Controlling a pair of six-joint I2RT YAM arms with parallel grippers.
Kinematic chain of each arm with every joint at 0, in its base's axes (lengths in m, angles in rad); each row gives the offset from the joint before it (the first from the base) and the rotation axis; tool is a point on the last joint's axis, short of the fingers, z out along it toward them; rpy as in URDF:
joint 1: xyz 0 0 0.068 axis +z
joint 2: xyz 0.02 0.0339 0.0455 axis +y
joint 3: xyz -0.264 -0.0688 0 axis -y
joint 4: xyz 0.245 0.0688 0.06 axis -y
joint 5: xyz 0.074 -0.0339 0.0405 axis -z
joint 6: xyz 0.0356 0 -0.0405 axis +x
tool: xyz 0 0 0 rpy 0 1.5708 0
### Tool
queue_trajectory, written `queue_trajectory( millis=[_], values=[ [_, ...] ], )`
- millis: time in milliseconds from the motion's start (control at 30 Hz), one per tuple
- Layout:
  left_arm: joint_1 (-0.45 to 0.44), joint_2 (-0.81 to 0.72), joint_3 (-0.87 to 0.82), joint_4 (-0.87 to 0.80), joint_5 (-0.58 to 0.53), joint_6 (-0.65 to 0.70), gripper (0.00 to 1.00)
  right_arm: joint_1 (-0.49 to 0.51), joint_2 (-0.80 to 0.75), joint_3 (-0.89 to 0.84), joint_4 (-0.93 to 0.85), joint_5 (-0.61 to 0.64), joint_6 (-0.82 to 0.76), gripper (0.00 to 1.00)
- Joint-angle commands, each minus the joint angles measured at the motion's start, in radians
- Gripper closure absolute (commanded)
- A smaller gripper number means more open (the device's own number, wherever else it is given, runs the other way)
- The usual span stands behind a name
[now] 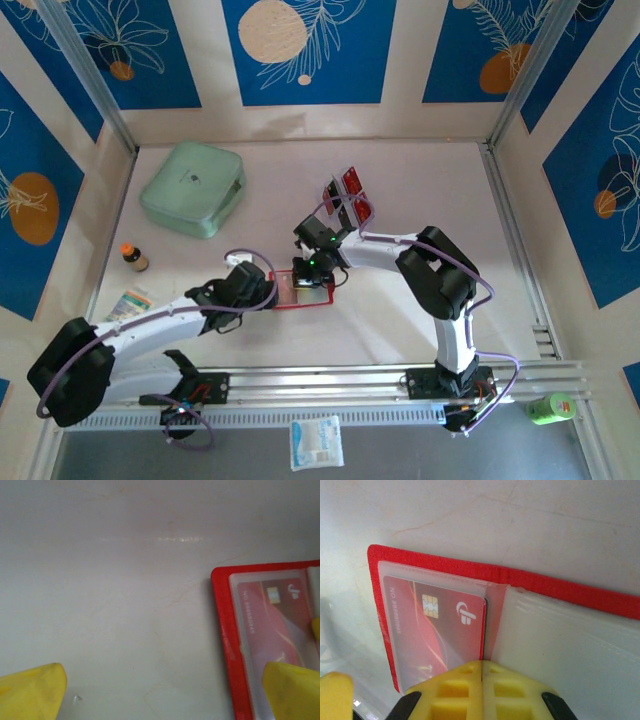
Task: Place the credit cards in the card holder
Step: Insert the credit card into the card slot, then flip over the card slot on the card holder.
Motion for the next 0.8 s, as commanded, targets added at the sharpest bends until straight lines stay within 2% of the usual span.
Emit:
queue_trajectory(
  millis=[0,367,767],
  values=[
    [0.011,-0.016,0.04,-0.045,-0.024,-0.004,0.0,0.006,-0.018,0.01,-0.043,-0.004,-0.005,1.0],
    [0.011,0.021,0.119,-0.036,0.032,0.018,0.0,-0.056,-0.117,-0.039,-0.029,-0.006,-0.02,1.0],
    [-0.022,0.111,0.188,0.019,0.106,-0.036,0.0,-0.157,-0.105,-0.091,0.002,-0.035,-0.067,1.0]
  ],
)
